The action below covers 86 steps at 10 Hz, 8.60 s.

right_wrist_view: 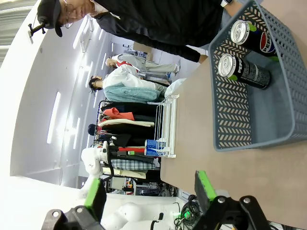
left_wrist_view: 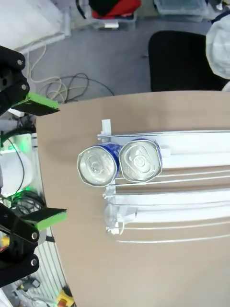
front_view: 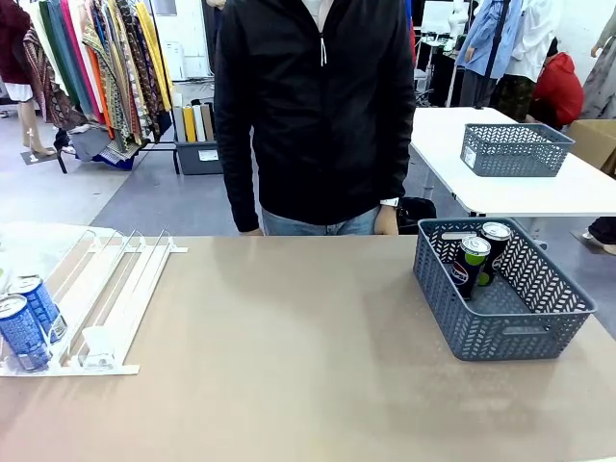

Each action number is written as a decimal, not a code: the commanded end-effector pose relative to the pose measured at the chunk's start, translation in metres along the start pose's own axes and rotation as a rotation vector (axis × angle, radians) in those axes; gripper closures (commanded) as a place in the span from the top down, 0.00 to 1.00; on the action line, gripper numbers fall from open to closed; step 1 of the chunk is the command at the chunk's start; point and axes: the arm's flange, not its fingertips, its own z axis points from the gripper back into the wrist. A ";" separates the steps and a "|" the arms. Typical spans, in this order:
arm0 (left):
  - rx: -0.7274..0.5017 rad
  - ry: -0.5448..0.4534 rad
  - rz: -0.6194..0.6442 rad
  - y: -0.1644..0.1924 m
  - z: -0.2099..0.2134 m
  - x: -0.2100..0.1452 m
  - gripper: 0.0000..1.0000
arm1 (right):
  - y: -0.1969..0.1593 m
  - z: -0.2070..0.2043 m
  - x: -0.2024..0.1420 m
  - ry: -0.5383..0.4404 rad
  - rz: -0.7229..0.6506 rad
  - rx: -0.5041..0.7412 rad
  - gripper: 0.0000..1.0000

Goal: Retrieve and store the cans from the dispenser.
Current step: Pick up one can from the Automatic Can Dispenser and place it in the middle of the table.

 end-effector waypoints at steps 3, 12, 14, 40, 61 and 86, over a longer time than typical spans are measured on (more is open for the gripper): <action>-0.010 0.026 0.027 0.015 0.003 -0.006 1.00 | 0.002 0.001 0.001 0.002 0.023 0.013 1.00; -0.008 0.097 -0.084 -0.024 -0.075 -0.001 1.00 | 0.002 0.001 0.001 0.002 0.023 0.013 1.00; 0.004 0.112 -0.105 -0.027 -0.090 0.002 1.00 | 0.002 0.001 0.001 0.002 0.023 0.013 1.00; 0.026 0.047 -0.010 -0.015 0.030 -0.011 0.00 | 0.002 0.001 0.001 0.002 0.023 0.013 1.00; -0.052 -0.097 -0.682 -0.418 -0.011 0.092 0.00 | 0.002 0.001 0.001 0.002 0.023 0.013 1.00; -0.393 -0.072 -0.583 -0.282 0.063 0.053 1.00 | 0.002 0.001 0.001 0.002 0.023 0.013 1.00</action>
